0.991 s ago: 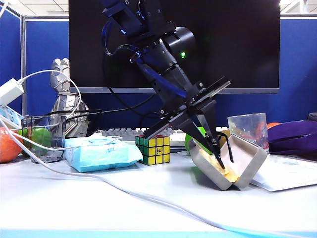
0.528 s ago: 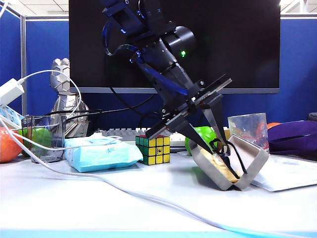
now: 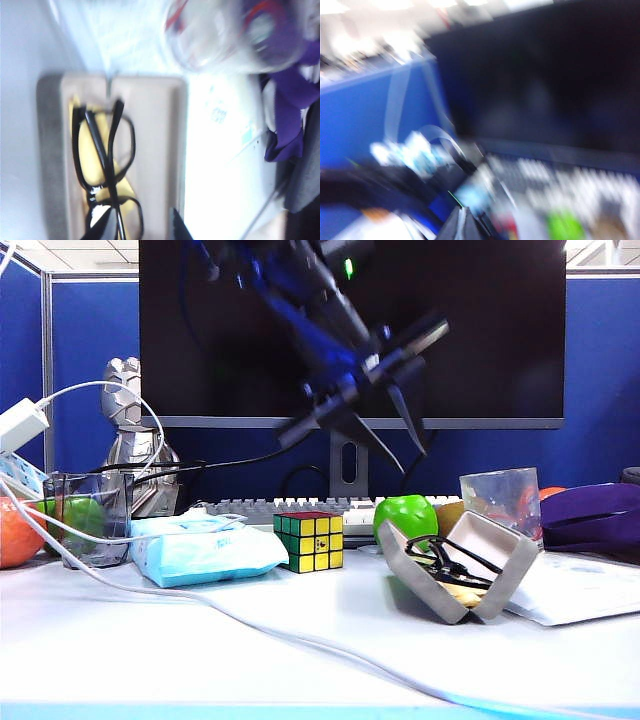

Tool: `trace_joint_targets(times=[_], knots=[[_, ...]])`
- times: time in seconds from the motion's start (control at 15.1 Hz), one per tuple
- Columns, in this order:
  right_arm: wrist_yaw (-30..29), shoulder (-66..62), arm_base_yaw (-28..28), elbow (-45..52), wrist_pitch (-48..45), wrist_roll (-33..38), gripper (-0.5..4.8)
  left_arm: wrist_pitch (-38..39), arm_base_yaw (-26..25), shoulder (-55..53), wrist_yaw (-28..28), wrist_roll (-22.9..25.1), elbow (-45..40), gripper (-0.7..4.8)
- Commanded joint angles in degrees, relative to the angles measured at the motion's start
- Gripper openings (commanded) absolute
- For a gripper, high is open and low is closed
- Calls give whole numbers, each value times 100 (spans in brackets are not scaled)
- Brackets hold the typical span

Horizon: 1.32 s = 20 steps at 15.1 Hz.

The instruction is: Pick up the glasses, fold the temples of the glasses, place the glasses into the glasses case, and finally close the glasses case.

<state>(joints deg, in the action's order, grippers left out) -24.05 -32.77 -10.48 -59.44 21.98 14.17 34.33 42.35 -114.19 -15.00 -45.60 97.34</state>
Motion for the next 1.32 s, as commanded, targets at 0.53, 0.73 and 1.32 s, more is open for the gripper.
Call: trace_joint_targets(times=[0.53,0.73,1.32], knots=[[-146,-3261,-822,-17,1080,-411,166,1707,-289,256,1139,2747,24,52],[-50,-4135,-964,-17,1128,-365,165,1711,-487,728,1255,2824,24,51],[-109,-5342,-1043,-17,931,-166,152,1303,-743,1899,1222,2828,48,52]])
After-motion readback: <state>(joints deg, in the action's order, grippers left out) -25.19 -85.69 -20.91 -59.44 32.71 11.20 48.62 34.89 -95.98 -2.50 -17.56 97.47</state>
